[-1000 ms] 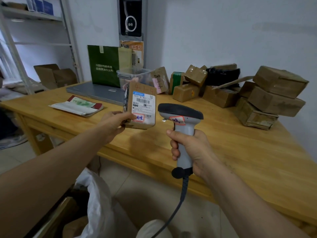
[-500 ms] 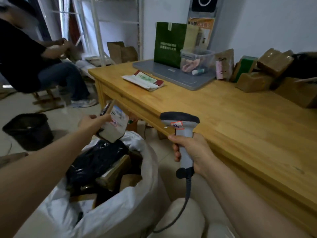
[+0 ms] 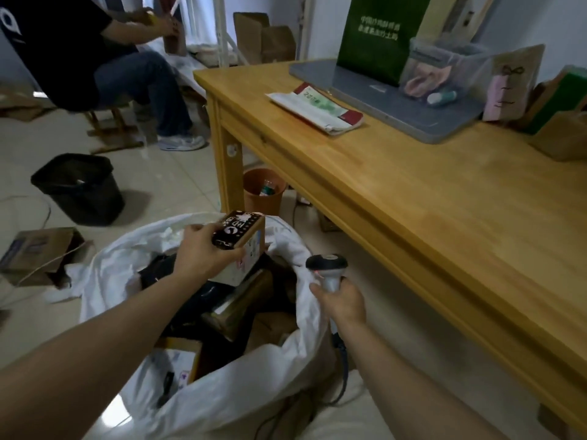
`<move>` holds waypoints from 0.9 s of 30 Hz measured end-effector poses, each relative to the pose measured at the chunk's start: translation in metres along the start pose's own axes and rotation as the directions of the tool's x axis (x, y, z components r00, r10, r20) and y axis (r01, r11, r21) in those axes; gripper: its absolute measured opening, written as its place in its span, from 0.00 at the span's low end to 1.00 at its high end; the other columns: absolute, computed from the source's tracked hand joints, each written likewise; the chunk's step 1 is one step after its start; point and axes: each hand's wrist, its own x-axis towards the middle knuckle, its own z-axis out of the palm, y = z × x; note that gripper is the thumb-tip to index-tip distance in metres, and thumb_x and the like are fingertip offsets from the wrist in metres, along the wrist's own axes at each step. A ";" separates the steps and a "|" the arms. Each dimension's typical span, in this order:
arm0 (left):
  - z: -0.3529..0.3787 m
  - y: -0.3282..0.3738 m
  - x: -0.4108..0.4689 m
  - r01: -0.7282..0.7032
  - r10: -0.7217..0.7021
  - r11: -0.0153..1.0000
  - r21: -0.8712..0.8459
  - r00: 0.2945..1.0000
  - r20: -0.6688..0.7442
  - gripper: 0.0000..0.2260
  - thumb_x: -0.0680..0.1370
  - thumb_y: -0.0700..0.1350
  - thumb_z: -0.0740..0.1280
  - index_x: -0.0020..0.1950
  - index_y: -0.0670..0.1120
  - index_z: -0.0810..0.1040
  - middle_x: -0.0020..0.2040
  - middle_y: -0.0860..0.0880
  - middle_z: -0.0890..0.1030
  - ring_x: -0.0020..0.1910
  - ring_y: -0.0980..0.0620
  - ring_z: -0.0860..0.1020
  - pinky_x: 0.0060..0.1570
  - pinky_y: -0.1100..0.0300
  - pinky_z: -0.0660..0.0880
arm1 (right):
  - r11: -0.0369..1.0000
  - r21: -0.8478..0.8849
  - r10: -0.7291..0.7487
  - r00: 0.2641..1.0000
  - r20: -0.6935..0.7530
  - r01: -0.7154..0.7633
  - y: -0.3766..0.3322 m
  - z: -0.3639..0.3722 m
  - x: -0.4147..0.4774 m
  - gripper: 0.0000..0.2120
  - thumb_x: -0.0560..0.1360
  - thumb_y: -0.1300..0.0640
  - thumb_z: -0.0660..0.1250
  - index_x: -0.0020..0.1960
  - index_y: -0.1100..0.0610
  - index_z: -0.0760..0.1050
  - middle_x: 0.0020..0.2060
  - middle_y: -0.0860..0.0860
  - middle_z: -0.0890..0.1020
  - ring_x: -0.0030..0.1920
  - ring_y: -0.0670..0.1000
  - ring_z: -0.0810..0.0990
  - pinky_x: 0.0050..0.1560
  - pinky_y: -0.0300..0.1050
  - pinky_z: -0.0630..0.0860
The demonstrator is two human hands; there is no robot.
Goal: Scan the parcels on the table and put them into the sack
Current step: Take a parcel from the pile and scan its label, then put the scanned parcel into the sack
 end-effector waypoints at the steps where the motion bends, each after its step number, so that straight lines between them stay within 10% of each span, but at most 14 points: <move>1: 0.005 -0.005 0.001 0.015 -0.017 0.999 0.040 0.999 0.028 0.37 0.62 0.61 0.76 0.68 0.49 0.74 0.62 0.45 0.75 0.56 0.46 0.78 0.52 0.49 0.79 | 1.000 0.005 0.001 1.000 0.008 -0.001 0.001 0.003 0.003 0.18 0.71 0.49 0.73 0.55 0.58 0.76 0.44 0.52 0.79 0.45 0.51 0.78 0.45 0.42 0.73; 9: 0.020 0.004 0.020 -0.048 0.038 0.993 0.104 0.995 0.096 0.33 0.66 0.55 0.77 0.69 0.50 0.74 0.64 0.45 0.71 0.64 0.48 0.70 0.59 0.54 0.71 | 0.982 0.152 0.118 0.992 -0.047 -0.109 0.009 0.012 0.021 0.08 0.73 0.59 0.71 0.50 0.56 0.75 0.38 0.50 0.78 0.45 0.55 0.80 0.49 0.48 0.78; 15: 0.022 0.047 0.030 -0.139 0.060 0.966 0.217 0.941 0.332 0.29 0.66 0.56 0.76 0.65 0.51 0.77 0.58 0.50 0.78 0.53 0.53 0.74 0.50 0.56 0.75 | 0.898 0.440 0.059 0.987 -0.150 0.014 -0.012 0.013 0.013 0.12 0.72 0.61 0.72 0.52 0.52 0.73 0.41 0.46 0.76 0.48 0.51 0.77 0.51 0.46 0.74; 27: 0.072 0.080 0.063 -0.281 -0.074 0.865 0.416 0.749 0.659 0.24 0.70 0.52 0.76 0.63 0.47 0.78 0.50 0.50 0.80 0.40 0.57 0.78 0.30 0.68 0.73 | 0.906 0.409 -0.026 0.978 -0.207 0.110 -0.010 0.007 -0.003 0.12 0.72 0.64 0.72 0.52 0.55 0.74 0.42 0.47 0.77 0.46 0.48 0.76 0.49 0.42 0.72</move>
